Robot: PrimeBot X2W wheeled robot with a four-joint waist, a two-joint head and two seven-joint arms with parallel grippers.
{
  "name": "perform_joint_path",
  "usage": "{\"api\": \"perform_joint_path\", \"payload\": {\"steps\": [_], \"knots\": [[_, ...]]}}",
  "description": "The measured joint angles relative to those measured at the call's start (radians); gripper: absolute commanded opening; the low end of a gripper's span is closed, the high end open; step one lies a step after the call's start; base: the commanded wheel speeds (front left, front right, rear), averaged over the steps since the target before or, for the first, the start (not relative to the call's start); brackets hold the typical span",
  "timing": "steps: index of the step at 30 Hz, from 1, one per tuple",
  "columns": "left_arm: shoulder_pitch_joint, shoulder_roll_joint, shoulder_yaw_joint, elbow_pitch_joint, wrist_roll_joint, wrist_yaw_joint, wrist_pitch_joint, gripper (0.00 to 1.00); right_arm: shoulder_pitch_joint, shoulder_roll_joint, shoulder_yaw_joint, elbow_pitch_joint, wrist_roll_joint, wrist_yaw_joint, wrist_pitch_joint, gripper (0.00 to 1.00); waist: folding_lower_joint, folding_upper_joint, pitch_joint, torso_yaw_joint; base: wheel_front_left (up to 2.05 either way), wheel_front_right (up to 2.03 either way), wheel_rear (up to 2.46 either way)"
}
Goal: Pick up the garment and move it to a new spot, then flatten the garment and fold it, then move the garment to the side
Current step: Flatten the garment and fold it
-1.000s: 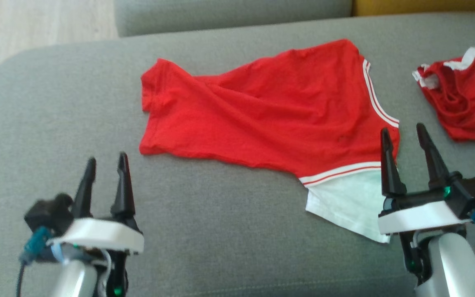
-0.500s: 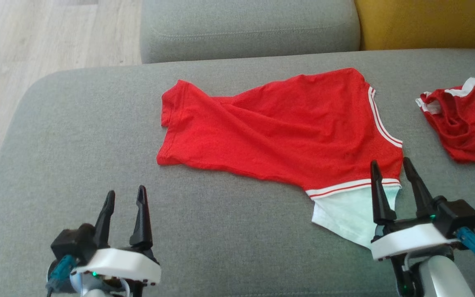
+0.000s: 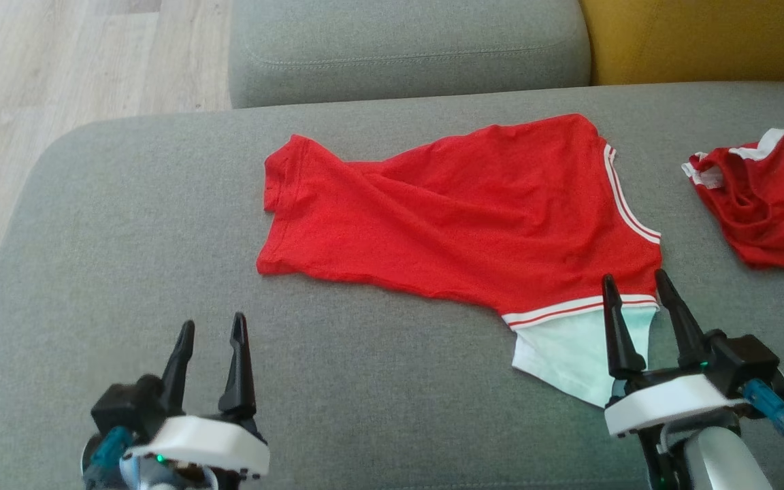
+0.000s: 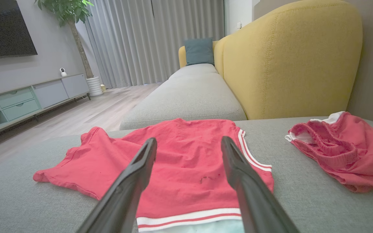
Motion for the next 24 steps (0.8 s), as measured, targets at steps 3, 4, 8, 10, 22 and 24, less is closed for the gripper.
{"api": "perform_joint_path", "payload": {"steps": [3, 4, 8, 10, 22, 24], "knots": [[0.015, -0.001, 0.0, 0.006, 0.002, 0.0, 0.0, 1.0, 0.0, 0.0, 0.001, 0.005, 0.0, 0.0, -0.002, 1.0, 0.0, 0.0, -0.003, -0.002, 0.0, 0.0, 0.0], [0.017, -0.001, 0.0, 0.009, 0.006, 0.0, 0.0, 1.0, 0.0, 0.0, 0.001, 0.005, 0.0, 0.0, -0.003, 1.0, 0.0, 0.0, -0.004, -0.002, 0.0, 0.0, 0.0], [0.017, -0.002, 0.0, 0.016, 0.009, 0.0, 0.0, 1.0, 0.0, 0.0, 0.001, 0.006, 0.0, 0.0, -0.006, 1.0, 0.0, 0.0, -0.007, -0.002, 0.0, 0.0, 0.0], [0.017, -0.003, 0.0, 0.017, 0.009, 0.0, 0.0, 1.0, 0.0, 0.0, 0.001, 0.007, 0.0, 0.0, -0.006, 1.0, 0.0, 0.0, -0.009, -0.002, 0.0, 0.0, 0.0], [0.017, -0.007, 0.0, 0.024, 0.009, 0.0, 0.0, 1.0, 0.0, 0.0, 0.001, 0.01, 0.0, 0.0, -0.007, 1.0, 0.0, 0.0, -0.012, -0.003, 0.0, 0.0, 0.0], [0.017, -0.007, 0.001, 0.026, 0.009, 0.0, 0.0, 1.0, 0.0, 0.0, 0.001, 0.01, 0.0, 0.0, -0.007, 1.0, 0.0, 0.0, -0.012, -0.003, 0.0, 0.0, 0.0]]}}
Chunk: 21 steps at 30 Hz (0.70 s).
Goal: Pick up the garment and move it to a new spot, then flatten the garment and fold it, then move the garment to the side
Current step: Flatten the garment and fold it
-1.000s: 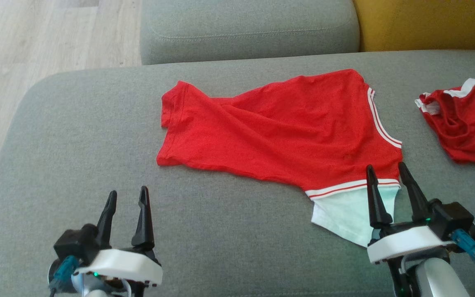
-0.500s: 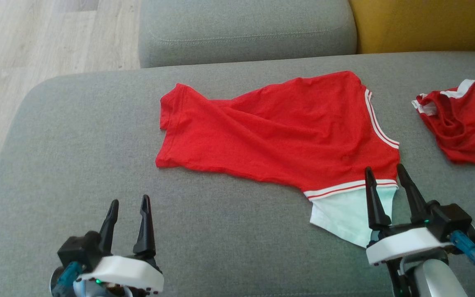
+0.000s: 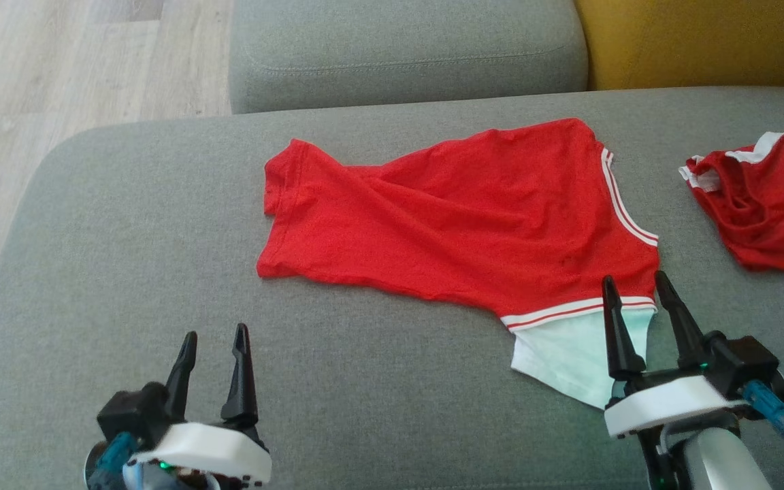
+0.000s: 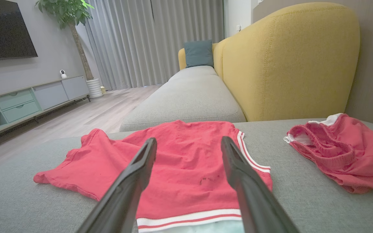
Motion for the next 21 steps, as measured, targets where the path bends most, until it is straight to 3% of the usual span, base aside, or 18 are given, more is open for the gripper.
{"api": "perform_joint_path", "payload": {"steps": [5, 21], "knots": [[0.0, -0.001, 0.0, 0.0, 0.0, 0.0, 0.0, 1.0, 0.003, 0.0, -0.016, 0.002, -0.001, 0.0, 0.004, 1.0, 0.0, 0.0, 0.003, 0.001, 0.0, 0.0, 0.0], [-0.014, -0.014, 0.008, -0.016, 0.008, -0.013, 0.0, 1.0, 0.146, 0.003, -0.113, -0.025, 0.001, 0.0, 0.196, 1.0, 0.0, 0.0, 0.124, -0.019, 0.0, 0.0, 0.0]]}}
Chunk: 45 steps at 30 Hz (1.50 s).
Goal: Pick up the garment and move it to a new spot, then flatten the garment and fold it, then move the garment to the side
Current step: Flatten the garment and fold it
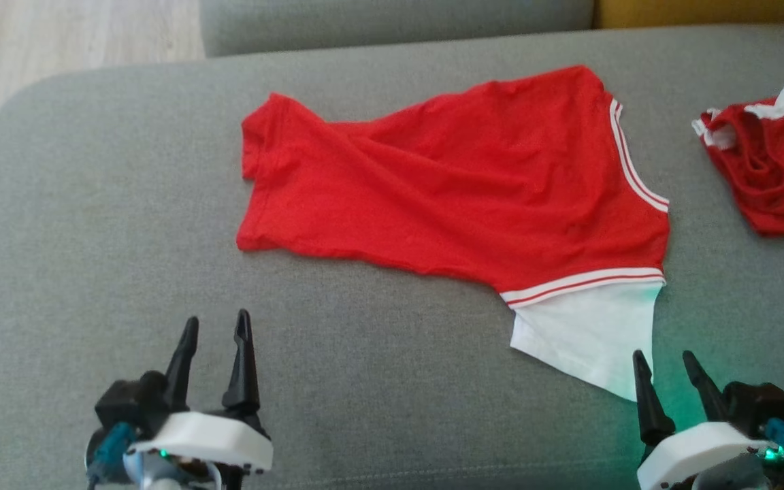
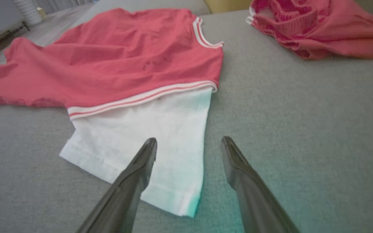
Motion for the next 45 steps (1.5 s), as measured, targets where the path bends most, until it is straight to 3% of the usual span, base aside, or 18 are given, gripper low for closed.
{"api": "perform_joint_path", "payload": {"steps": [11, 23, 24, 26, 28, 36, 45], "knots": [[-0.052, -0.006, 0.02, 0.012, 0.015, -0.016, 0.0, 1.0, 0.0, 0.0, 0.017, 0.051, 0.031, 0.0, 0.049, 1.0, 0.0, 0.0, 0.054, -0.006, 0.0, 0.0, 0.0], [-0.056, -0.011, 0.044, 0.02, 0.028, -0.031, 0.0, 1.0, -0.097, -0.001, 0.055, 0.186, 0.061, 0.0, 0.008, 1.0, 0.0, 0.0, 0.069, 0.003, 0.0, 0.0, 0.0], [-0.056, -0.011, 0.046, 0.02, 0.028, -0.031, 0.0, 1.0, -0.102, -0.001, 0.058, 0.194, 0.062, 0.0, 0.007, 0.86, 0.0, 0.0, 0.069, 0.004, 0.0, 0.0, 0.0], [-0.056, -0.012, 0.048, 0.02, 0.028, -0.031, 0.0, 1.0, -0.109, -0.002, 0.065, 0.202, 0.062, 0.0, 0.003, 0.33, 0.0, 0.0, 0.07, 0.004, 0.0, 0.0, 0.0], [-0.056, -0.012, 0.051, 0.02, 0.03, -0.031, 0.0, 1.0, -0.112, -0.002, 0.074, 0.206, 0.062, 0.0, -0.001, 0.0, 0.0, 0.0, 0.071, 0.003, 0.0, 0.0, 0.0], [-0.056, -0.016, 0.063, 0.026, 0.034, -0.041, 0.0, 1.0, -0.115, 0.0, 0.076, 0.171, 0.069, 0.0, -0.011, 0.0, 0.0, 0.0, 0.069, -0.025, 0.0, 0.0, 0.0], [-0.109, -0.022, 0.053, 0.082, -0.003, -0.06, 0.046, 1.0, -0.108, 0.0, -0.024, -0.037, 0.0, 0.0, 0.024, 0.0, 0.0, 0.0, 0.078, -0.071, 0.0, 0.0, 0.0]]}}
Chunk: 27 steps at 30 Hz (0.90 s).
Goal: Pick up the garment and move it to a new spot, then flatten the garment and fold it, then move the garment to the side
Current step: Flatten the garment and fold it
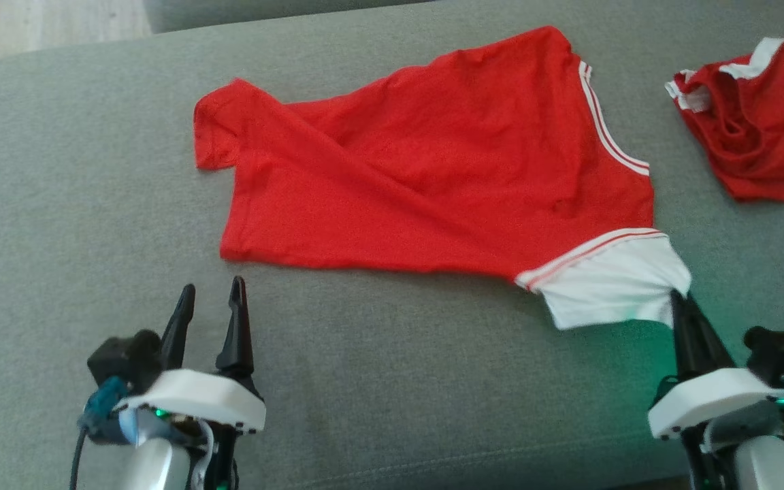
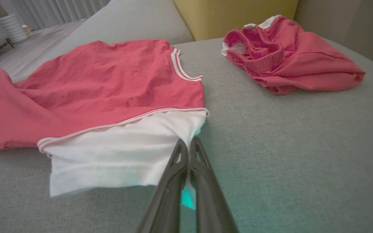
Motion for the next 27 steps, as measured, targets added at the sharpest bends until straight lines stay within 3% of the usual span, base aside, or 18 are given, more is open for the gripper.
{"api": "perform_joint_path", "payload": {"steps": [5, 18, 27], "knots": [[-0.032, -0.005, -0.001, 0.036, -0.026, -0.006, 0.038, 1.0, 0.026, 0.0, -0.024, -0.062, -0.01, 0.0, 0.032, 0.0, 0.0, 0.0, 0.016, -0.018, 0.0, 0.0, 0.0], [-0.119, -0.009, -0.012, 0.148, -0.087, -0.014, 0.156, 1.0, 0.044, 0.002, -0.064, -0.056, -0.037, 0.0, 0.045, 0.0, 0.0, 0.0, 0.042, -0.044, 0.0, 0.0, 0.0], [-0.2, -0.008, -0.012, 0.232, -0.087, 0.021, 0.214, 1.0, 0.021, 0.002, -0.029, -0.034, -0.037, 0.0, 0.031, 0.0, 0.0, 0.0, 0.044, -0.066, 0.0, 0.0, 0.0]]}}
